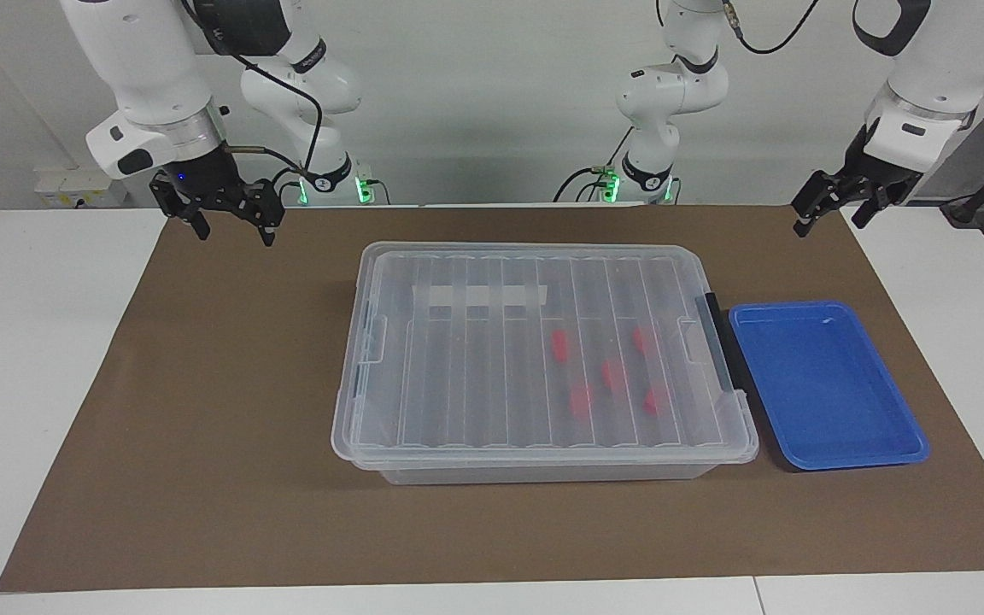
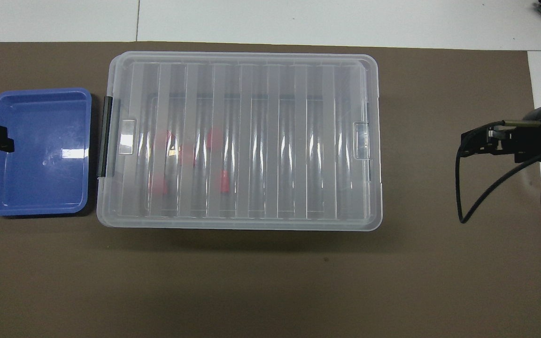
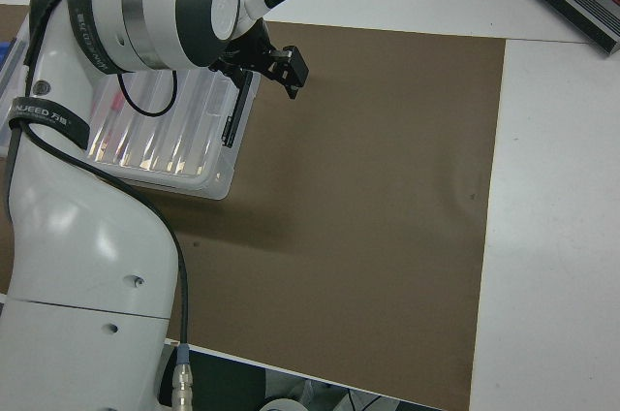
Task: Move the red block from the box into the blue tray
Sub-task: 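Move the right gripper toward the clear box lid edge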
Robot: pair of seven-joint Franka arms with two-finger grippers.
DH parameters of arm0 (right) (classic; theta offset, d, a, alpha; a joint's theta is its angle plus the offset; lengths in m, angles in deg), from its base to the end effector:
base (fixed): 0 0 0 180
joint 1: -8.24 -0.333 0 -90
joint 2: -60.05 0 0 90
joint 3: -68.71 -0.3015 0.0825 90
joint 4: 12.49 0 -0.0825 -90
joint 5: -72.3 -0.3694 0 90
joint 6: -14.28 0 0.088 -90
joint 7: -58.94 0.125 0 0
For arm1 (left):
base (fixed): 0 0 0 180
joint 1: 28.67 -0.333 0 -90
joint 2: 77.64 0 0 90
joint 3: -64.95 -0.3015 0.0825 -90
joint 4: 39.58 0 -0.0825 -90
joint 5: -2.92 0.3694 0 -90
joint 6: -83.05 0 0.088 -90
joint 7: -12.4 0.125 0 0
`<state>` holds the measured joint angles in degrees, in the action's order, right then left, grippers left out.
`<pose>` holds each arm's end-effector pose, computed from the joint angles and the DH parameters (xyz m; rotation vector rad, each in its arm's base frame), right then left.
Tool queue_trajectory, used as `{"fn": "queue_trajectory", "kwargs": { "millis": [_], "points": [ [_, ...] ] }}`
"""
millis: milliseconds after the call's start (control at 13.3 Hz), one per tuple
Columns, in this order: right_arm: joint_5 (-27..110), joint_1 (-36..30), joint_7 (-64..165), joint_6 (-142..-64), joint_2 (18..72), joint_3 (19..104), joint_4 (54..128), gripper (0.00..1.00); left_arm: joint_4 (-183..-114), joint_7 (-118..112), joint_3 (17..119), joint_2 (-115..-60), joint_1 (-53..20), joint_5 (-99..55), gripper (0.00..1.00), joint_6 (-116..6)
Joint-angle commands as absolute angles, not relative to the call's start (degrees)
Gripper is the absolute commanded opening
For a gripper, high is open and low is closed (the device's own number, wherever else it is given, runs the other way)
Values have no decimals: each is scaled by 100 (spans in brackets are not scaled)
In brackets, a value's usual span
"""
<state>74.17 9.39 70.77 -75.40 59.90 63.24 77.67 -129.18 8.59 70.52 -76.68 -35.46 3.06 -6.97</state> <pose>0.5385 0.0365 0.5889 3.1013 -0.2035 -0.0098 0.5357 0.0113 0.6042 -3.1348 -0.1377 -0.0378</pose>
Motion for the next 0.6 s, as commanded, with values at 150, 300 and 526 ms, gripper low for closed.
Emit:
{"fn": "queue_trajectory", "kwargs": {
  "millis": [150, 300, 526],
  "points": [
    [7406, 964, 6940, -7537, 6040, 6308, 7839, 97, -13055, 879, 7040, -7518, -3578, 213, 100, -651],
    [7406, 947, 6974, -7677, 6031, 6299, 7857, 97, -13055, 879, 7040, -7518, -3596, 213, 100, -651],
    [7406, 929, 6983, -8028, 6005, 6255, 8076, 96, -13055, 879, 7040, -7518, -3587, 213, 100, -651]
  ]
}}
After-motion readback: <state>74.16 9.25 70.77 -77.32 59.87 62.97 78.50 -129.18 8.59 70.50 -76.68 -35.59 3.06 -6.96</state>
